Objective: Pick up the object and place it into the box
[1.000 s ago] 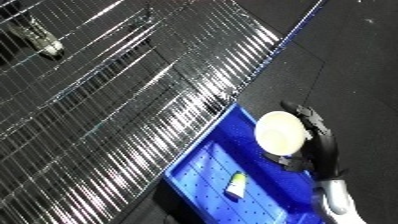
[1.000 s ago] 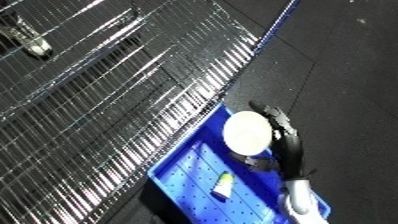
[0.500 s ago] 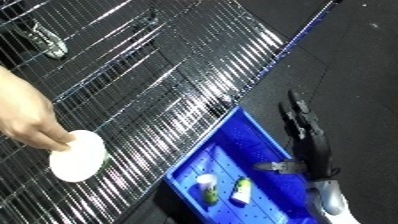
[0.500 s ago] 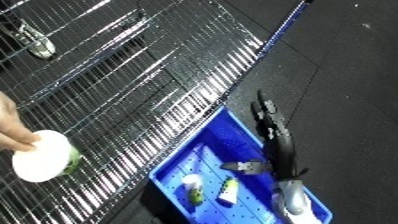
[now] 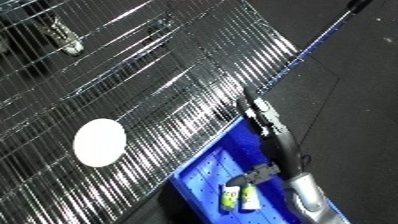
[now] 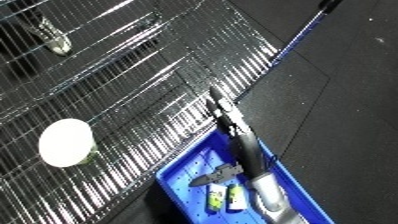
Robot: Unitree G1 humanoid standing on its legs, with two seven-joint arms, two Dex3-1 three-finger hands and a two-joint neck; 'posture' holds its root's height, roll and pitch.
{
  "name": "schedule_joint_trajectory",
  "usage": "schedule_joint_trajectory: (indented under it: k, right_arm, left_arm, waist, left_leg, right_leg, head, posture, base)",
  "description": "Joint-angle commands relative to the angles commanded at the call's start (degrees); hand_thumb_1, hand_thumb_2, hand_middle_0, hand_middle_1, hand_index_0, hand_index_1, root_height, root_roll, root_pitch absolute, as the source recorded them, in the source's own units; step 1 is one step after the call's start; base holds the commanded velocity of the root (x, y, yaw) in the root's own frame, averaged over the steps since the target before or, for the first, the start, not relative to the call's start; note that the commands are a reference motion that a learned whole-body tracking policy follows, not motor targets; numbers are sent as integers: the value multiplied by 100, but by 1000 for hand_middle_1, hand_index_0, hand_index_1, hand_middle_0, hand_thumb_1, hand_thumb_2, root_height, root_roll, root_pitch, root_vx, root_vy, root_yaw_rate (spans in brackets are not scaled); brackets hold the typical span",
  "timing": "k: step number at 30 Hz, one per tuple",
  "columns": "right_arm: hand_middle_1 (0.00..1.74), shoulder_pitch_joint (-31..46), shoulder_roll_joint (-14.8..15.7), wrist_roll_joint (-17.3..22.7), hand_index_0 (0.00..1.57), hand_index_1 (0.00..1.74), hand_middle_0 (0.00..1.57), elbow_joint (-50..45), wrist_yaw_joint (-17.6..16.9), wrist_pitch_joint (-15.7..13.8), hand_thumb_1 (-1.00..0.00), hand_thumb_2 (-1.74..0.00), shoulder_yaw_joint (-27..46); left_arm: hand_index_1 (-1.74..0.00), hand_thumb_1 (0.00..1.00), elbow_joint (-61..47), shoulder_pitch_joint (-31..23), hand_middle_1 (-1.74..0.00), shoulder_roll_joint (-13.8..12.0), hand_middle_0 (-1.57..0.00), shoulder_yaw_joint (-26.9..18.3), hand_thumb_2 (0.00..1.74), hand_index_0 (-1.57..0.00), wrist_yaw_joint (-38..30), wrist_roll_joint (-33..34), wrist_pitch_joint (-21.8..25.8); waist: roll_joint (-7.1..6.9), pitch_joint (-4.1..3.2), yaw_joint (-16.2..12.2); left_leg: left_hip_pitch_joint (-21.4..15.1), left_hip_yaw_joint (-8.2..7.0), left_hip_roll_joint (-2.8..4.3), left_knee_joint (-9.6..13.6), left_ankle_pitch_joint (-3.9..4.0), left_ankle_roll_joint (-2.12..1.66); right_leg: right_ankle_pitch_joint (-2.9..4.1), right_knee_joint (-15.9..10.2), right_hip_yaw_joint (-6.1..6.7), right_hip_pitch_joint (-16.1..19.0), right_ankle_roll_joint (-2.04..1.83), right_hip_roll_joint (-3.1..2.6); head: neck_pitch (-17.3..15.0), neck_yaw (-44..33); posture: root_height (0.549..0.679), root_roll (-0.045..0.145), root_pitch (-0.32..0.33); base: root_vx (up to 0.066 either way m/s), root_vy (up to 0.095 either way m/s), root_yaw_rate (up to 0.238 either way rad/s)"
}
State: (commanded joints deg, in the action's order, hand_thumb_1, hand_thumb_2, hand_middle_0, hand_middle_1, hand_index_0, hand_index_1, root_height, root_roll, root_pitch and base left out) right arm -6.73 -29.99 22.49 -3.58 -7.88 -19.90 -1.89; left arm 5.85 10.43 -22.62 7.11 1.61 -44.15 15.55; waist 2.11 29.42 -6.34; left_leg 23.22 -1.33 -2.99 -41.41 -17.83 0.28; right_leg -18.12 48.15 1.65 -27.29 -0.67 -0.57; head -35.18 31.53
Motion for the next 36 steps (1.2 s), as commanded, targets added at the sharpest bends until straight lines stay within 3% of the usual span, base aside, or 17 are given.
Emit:
schedule_joint_trajectory:
  k: [12, 25, 31, 36]
  right_arm:
    - [0, -381, 247, -214, 0, 0, 0, 129, 134, 259, 0, 0, -457]
    - [0, -795, 373, -196, 0, 0, 0, 680, 322, 342, 0, 0, -721]
    - [0, -1032, 420, -29, 0, 0, 0, 1014, 389, 337, 0, 0, -775]
    - [0, -1334, 448, 87, 0, 0, 0, 1216, 399, 353, 0, 0, -868]
  left_arm:
    - [-1740, 1000, -15, 11, -1740, -136, -1570, -4, 1740, -1570, 270, 99, -440]
    - [-1740, 1000, 1, -34, -1740, -199, -1570, 35, 1740, -1570, 351, 55, -574]
    - [-1740, 1000, -41, -18, -1740, -226, -1570, 115, 1740, -1570, 351, 58, -666]
    - [-1740, 1000, -48, 75, -1740, -247, -1570, 185, 1740, -1570, 286, 40, -689]
  waist:
    - [-142, -81, 419]
    - [-107, -100, 622]
    - [-74, -55, 694]
    - [-33, -8, 733]
  left_leg:
    - [221, 227, -92, -391, -67, 53]
    - [490, 259, -108, -805, -127, 81]
    - [628, 269, -133, -1029, -172, 84]
    - [737, 263, -157, -1186, -220, 105]
  right_leg:
    - [-98, 307, -213, -28, -11, 39]
    - [-150, 744, -360, -306, -37, 154]
    - [-144, 920, -388, -444, -55, 214]
    - [-173, 1090, -397, -587, -47, 228]
  head:
    - [-243, -862]
    - [-143, -791]
    - [-181, -693]
    - [-186, -586]
  posture:
    - [626, 71, -16]
    - [614, 62, -29]
    - [608, 62, -37]
    - [602, 61, -40]
  base:
    - [49, -70, 163]
    - [44, -5, 73]
    - [42, 0, 73]
    - [42, 16, 48]
